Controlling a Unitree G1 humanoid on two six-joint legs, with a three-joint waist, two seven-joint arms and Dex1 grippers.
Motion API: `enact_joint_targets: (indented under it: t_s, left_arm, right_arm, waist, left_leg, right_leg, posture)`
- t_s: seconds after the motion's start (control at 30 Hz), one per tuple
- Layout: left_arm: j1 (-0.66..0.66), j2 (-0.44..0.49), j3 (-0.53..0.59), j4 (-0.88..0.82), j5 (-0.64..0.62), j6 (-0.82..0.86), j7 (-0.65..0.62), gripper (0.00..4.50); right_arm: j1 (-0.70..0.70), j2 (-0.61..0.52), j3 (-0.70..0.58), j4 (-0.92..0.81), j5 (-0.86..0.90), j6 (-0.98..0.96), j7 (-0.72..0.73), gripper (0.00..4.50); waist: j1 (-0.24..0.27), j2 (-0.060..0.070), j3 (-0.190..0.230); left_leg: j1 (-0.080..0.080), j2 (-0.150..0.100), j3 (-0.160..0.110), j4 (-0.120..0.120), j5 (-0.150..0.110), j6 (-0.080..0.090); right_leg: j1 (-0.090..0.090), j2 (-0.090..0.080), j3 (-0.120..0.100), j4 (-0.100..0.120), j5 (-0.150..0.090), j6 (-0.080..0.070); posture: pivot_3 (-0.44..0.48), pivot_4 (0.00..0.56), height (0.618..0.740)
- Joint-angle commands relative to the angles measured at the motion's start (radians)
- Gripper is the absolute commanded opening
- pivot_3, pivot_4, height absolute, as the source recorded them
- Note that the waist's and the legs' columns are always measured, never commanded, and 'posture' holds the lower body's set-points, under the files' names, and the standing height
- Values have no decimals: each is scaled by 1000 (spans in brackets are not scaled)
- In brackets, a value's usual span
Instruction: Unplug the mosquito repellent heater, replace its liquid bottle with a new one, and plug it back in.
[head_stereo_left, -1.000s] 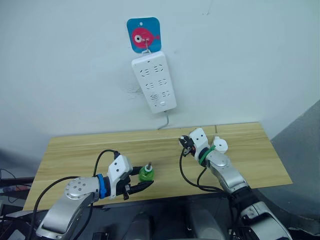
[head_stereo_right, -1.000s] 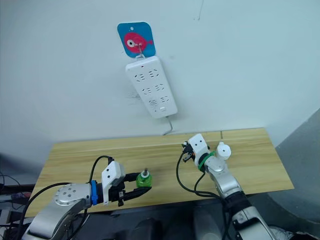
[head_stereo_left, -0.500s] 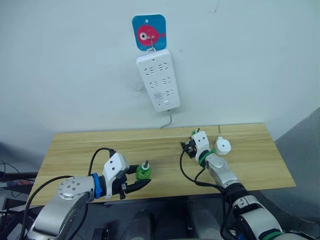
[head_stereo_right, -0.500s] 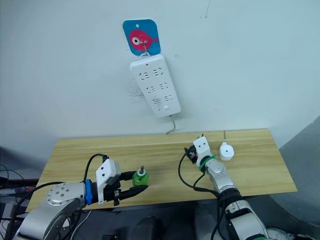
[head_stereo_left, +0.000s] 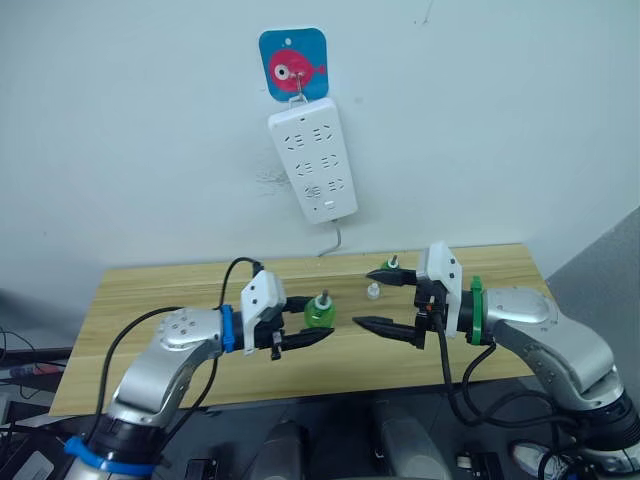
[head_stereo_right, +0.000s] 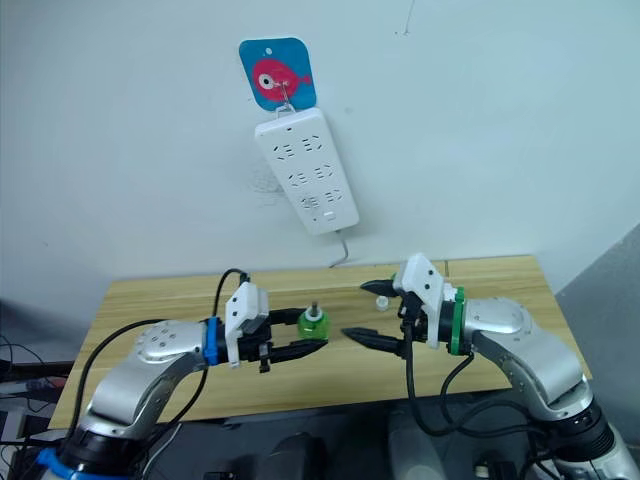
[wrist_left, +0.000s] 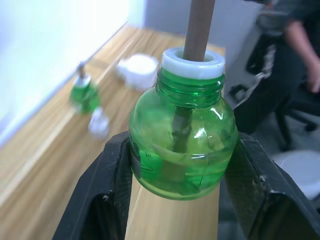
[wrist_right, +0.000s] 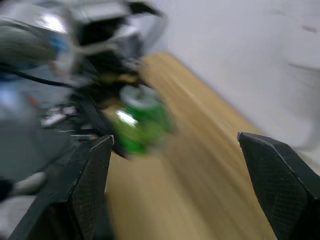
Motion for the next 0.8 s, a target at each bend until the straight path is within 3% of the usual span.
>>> enact_joint_targets:
  t_s: [0.03, 0.27, 0.4, 0.53, 0.63, 0.8]
  left_arm:
    - [-36, -23, -14, -5, -28, -20, -24, 2236]
    - [-86, -62, -32, 6, -31, -33, -39, 2236]
    - [-86, -66, -33, 7, -30, -42, -44, 2236]
    - [-74, -67, -26, -1, -34, -39, -46, 2236]
    - [-71, -69, -21, -5, -42, -30, -42, 2236]
    - [-70, -96, 1, -11, -75, -31, -31, 2236]
  right_arm:
    - [-41, 22, -3, -30, 52, 69, -29, 4161]
    - [-73, 82, 35, 12, 16, 77, -62, 4161]
    - [-68, 91, 38, 18, 11, 74, -67, 3238]
    - [-65, 83, 42, 17, 5, 67, -59, 1718]
    - [-65, 75, 45, 16, -1, 60, -54, 831]
    - [-62, 72, 30, 10, 7, 53, -58, 822]
  waist:
    - [0, 0, 0]
    - [0, 0, -1]
    - [0, 0, -1]
    - [0, 0, -1]
    - [0, 0, -1]
    - [1, 0, -1]
  left_leg:
    - [-1, 0, 0, 0, 0, 0]
    - [-7, -2, -1, 1, 0, 0]
    - [-7, -2, -2, 1, 0, 0]
    - [-7, -2, -2, 1, 0, 0]
    - [-7, -2, -3, 2, 0, 0]
    - [-7, -2, -2, 2, 0, 0]
  right_leg:
    - [0, 0, 0, 0, 0, 0]
    - [-4, -1, 0, -1, 3, -4]
    - [-5, -2, -1, -1, 3, -4]
    - [-5, -1, -1, -1, 3, -4]
    - [-5, -1, -1, -1, 3, -4]
    - [-4, -1, -1, -1, 4, -4]
  posture:
    - [-181, 162, 740]
    - [-187, 151, 740]
    - [-181, 150, 740]
    - [-174, 149, 740]
    - [-174, 149, 740]
    - [-167, 143, 740]
